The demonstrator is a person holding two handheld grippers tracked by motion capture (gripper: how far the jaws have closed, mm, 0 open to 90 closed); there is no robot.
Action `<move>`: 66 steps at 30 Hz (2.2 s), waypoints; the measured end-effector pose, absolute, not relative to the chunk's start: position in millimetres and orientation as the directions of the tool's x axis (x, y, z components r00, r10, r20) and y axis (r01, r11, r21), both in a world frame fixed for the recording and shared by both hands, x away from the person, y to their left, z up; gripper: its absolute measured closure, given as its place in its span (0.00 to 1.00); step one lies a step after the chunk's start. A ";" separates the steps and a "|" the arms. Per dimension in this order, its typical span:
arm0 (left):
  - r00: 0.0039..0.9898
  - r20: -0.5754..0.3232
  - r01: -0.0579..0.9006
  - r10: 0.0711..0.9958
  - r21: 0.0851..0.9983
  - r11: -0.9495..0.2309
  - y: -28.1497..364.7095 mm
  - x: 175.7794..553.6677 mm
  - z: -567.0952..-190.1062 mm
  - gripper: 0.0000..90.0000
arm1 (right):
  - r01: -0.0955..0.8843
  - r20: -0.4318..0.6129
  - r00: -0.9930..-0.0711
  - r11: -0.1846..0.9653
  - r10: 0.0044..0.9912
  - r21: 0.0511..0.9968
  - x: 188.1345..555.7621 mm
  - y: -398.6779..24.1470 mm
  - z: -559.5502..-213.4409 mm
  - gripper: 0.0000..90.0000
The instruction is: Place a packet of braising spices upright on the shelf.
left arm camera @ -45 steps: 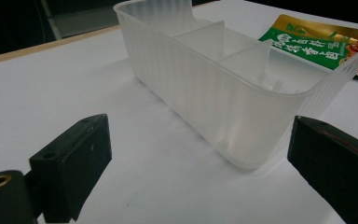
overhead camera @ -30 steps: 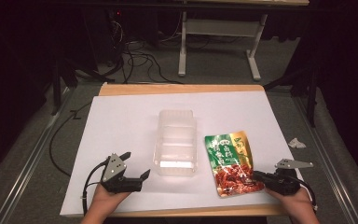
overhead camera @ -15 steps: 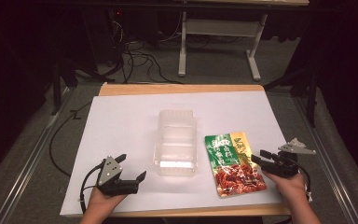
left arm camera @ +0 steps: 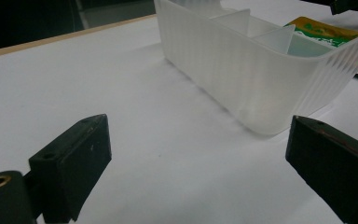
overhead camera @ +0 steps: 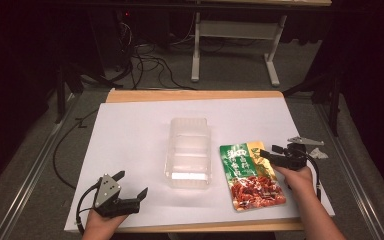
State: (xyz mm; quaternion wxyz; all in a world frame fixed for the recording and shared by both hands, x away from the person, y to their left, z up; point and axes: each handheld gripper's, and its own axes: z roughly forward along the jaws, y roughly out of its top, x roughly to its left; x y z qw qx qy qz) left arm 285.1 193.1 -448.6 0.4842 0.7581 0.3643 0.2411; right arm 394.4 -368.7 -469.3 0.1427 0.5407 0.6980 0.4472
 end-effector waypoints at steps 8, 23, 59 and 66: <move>0.602 0.012 0.333 0.798 0.905 -0.264 197.3 281.3 -450.2 0.08 | 0.650 0.337 -0.365 -0.022 0.868 0.760 424.6 -367.1 -472.1 0.35; 0.607 0.025 0.330 0.794 0.901 -0.280 196.2 279.3 -451.4 0.08 | 0.710 0.416 -0.358 -0.045 0.836 0.702 440.2 -367.7 -482.1 0.39; 0.623 0.043 0.324 0.781 0.894 -0.308 193.0 279.8 -451.8 0.08 | 0.678 0.434 -0.489 0.016 0.757 0.735 423.8 -358.2 -476.5 0.47; 0.626 0.043 0.325 0.779 0.893 -0.311 192.7 279.9 -452.1 0.08 | 0.688 0.429 -0.491 0.036 0.758 0.725 425.1 -356.4 -478.7 0.47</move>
